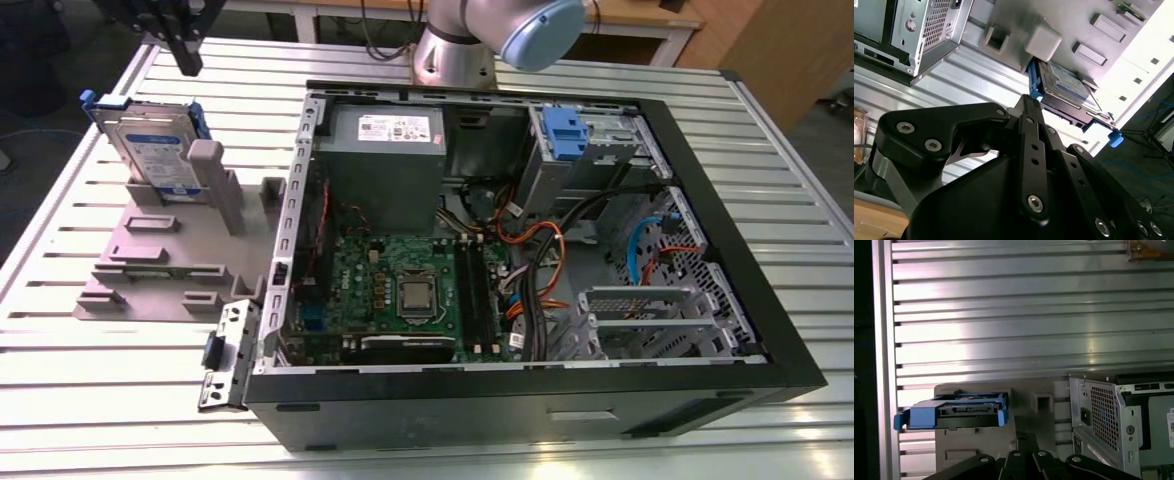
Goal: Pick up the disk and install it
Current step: 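Reach for the disk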
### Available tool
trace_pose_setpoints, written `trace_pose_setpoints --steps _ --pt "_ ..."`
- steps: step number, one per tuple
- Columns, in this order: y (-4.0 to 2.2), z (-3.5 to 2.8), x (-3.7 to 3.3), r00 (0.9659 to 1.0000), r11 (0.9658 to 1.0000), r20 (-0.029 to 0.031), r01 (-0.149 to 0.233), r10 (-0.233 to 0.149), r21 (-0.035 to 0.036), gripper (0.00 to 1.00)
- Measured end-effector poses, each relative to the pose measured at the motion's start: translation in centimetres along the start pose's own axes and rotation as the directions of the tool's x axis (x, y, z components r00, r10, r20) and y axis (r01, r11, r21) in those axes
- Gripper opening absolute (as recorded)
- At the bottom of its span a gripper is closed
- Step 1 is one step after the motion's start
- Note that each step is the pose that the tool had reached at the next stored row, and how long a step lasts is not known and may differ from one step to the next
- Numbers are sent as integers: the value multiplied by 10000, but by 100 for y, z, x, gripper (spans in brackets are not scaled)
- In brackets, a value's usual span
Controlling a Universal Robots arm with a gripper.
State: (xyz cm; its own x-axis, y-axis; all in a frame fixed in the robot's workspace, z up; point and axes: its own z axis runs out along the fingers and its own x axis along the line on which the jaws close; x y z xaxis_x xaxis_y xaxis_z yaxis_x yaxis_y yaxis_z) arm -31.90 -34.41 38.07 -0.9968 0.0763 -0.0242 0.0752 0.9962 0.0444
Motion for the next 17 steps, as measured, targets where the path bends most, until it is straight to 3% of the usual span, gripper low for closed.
trace_pose_setpoints --steps 17 --pt "18 2 233 10000 10000 1 1 -1 0 11"
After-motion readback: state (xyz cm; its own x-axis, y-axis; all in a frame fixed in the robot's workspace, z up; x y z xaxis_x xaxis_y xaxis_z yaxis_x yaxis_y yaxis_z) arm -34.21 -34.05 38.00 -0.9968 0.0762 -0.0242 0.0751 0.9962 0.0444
